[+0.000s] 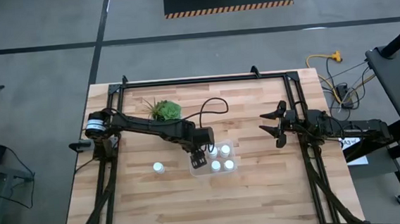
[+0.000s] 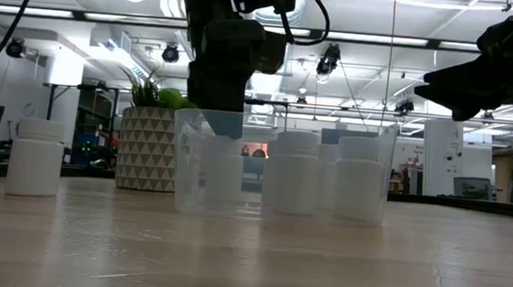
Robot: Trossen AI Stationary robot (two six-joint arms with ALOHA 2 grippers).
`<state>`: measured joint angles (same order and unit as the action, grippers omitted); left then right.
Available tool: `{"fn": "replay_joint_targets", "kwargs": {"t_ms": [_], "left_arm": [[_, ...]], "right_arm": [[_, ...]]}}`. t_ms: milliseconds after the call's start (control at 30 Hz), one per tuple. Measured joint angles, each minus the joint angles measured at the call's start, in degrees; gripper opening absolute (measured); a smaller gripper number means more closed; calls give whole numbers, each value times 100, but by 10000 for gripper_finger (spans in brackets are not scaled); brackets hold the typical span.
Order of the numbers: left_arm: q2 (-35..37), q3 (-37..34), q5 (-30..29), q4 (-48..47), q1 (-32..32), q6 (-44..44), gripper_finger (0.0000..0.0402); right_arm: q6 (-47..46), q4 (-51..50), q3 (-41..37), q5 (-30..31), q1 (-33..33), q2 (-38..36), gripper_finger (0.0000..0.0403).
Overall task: Pick and place pill bottles into a basket
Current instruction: Put the white pill bottle into the transparent bin
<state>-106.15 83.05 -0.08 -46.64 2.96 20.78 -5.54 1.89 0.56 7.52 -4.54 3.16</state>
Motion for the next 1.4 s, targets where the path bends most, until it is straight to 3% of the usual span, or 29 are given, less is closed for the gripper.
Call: {"fn": "replay_joint_targets", "kwargs": {"t_ms": [167,567,967,1400], "left_arm": [[0,0,2,7,0,0,230],[374,325,143,-7,10,634,231],[1553,385,142,-152,230,1186,231],[2626,380,105,-532,742,1049,231]], "right_arm": [[0,0,0,-1,0,0,215],[0,0,0,-2,2,0,215],[0,0,-1,-1,0,-2,215],[0,0,0,1,-2,0,215]]}}
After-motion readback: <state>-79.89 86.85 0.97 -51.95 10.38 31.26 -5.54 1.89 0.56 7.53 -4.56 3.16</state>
